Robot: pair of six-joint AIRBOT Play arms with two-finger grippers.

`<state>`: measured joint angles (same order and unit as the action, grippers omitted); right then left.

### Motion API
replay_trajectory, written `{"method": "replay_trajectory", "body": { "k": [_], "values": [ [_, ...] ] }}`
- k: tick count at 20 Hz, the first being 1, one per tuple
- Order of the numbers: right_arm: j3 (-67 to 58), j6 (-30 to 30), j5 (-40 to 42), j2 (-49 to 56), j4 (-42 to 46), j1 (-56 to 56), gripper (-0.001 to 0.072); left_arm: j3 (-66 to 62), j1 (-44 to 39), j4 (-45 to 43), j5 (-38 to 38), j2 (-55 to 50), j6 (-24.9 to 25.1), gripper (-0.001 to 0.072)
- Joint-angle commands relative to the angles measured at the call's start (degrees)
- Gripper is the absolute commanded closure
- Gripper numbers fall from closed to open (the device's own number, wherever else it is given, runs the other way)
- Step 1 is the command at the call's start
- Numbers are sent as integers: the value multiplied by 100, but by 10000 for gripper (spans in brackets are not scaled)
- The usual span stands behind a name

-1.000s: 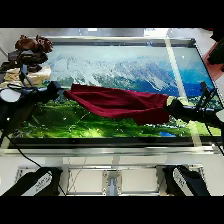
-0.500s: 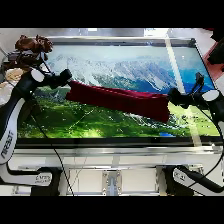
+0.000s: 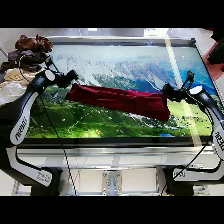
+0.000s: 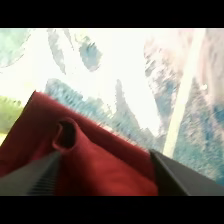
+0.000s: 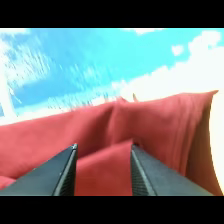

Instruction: Fold the shirts.

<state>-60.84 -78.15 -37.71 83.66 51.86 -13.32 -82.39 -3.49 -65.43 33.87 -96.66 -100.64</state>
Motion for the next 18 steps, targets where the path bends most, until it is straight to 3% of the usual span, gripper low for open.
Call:
{"method": "replay_trajectory", "body": {
  "k": [1,3,6,7,11,12,18],
  "values": [
    [-538,188,-780,-22,529,-407,324,-575,-13,433,52,11,627,49],
    [-669,151,-1550,-24,621,-850,285,-916,-35,925,107,59,1189,49],
    [-658,363,-2531,282,501,-1414,256,-1255,-210,1228,57,59,1606,50],
    [-649,511,-2669,442,201,-1561,188,-1318,-310,1228,15,59,1711,49],
    [-621,1220,-2811,1034,-1143,-1823,130,-1362,-599,1231,2,59,1950,49],
    [-621,1353,-2820,1176,-1287,-1808,101,-1362,-627,1233,2,61,1950,49],
    [-623,1606,-2747,1740,-1423,-1574,101,-1362,-662,1296,46,59,1950,50]
  ]
}}
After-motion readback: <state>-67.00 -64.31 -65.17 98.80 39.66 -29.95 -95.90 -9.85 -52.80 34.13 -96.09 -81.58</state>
